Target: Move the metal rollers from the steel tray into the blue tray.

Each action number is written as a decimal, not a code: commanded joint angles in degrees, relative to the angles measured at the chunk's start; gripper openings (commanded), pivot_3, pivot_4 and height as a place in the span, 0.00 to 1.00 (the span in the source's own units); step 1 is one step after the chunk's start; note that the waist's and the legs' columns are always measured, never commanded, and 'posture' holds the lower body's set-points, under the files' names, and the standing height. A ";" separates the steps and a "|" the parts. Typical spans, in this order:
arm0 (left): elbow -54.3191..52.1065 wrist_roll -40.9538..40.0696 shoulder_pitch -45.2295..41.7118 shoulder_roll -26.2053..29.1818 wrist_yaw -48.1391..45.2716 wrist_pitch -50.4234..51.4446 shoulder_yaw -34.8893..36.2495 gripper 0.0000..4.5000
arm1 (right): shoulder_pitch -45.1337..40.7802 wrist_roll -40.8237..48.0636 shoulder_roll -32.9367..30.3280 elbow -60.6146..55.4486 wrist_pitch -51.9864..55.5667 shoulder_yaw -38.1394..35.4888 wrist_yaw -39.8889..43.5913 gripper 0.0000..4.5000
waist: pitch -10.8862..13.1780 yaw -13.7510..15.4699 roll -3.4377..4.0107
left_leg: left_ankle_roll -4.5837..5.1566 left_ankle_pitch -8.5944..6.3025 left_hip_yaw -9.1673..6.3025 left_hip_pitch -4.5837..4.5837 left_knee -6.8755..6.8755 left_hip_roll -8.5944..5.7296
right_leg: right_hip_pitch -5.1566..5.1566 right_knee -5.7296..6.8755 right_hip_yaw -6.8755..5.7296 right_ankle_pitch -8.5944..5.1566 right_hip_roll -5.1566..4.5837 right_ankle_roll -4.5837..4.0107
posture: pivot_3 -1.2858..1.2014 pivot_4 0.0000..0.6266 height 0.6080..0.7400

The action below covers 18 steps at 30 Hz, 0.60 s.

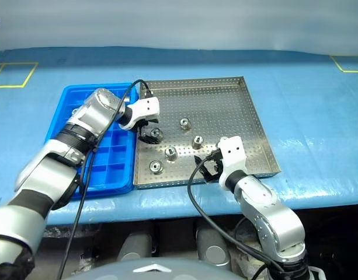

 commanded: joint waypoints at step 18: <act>1.23 2.20 0.56 -0.93 3.73 -2.65 5.76 0.38 | -0.55 -1.09 1.22 -2.11 -1.97 -0.75 0.03 1.00 | 0.00 -0.39 0.00 | 0.03 -0.02 0.01 -0.01 0.21 -0.01 | 0.03 0.12 0.03 0.04 0.00 0.10 | 0.49 0.24 1.00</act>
